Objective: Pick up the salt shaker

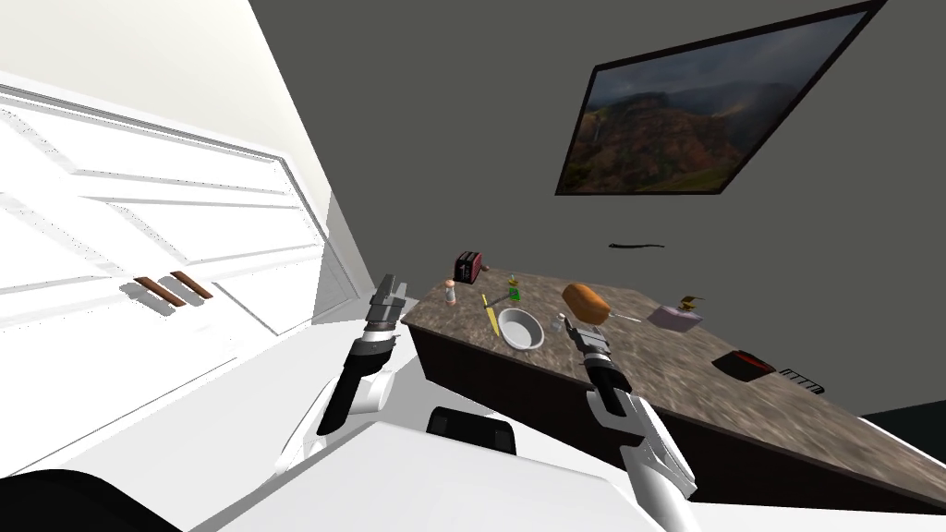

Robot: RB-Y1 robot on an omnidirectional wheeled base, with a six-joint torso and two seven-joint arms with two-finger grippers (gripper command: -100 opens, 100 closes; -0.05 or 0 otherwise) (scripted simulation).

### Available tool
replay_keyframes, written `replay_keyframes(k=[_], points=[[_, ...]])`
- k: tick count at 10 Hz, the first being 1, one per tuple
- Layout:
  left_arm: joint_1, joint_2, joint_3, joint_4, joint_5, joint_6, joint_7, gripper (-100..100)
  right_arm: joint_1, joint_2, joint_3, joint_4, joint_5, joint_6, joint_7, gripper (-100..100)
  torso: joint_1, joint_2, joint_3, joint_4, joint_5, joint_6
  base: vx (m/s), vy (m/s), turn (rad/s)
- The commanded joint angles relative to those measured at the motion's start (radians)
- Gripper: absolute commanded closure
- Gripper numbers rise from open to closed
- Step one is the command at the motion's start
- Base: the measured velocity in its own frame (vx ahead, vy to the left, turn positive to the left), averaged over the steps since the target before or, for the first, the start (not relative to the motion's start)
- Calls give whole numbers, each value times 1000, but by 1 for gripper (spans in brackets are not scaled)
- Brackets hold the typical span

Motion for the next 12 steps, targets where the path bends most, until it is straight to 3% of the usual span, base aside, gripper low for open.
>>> replay_keyframes(k=[1, 2, 8, 12], points=[[0, 0, 0, 0, 0, 0, 0, 0, -31, 7, -26, 38, 17, 13, 50, -100, 0, 0, 0, 0, 0, 0, 6, 61, 95], [0, 0, 0, 0, 0, 0, 0, 0, -31, 7, -26, 38, 17, 13, 53, -100, 0, 0, 0, 0, 0, 0, 2, 42, 25], [0, 0, 0, 0, 0, 0, 0, 0, -134, 51, -118, 155, 44, 59, 212, -100, -2, 0, 0, 0, 0, 0, 7, 31, 65], [0, 0, 0, 0, 0, 0, 0, 0, -183, 129, -176, 204, 44, 83, 291, -100, -6, -1, 0, 0, -1, 0, 14, -33, 36]])
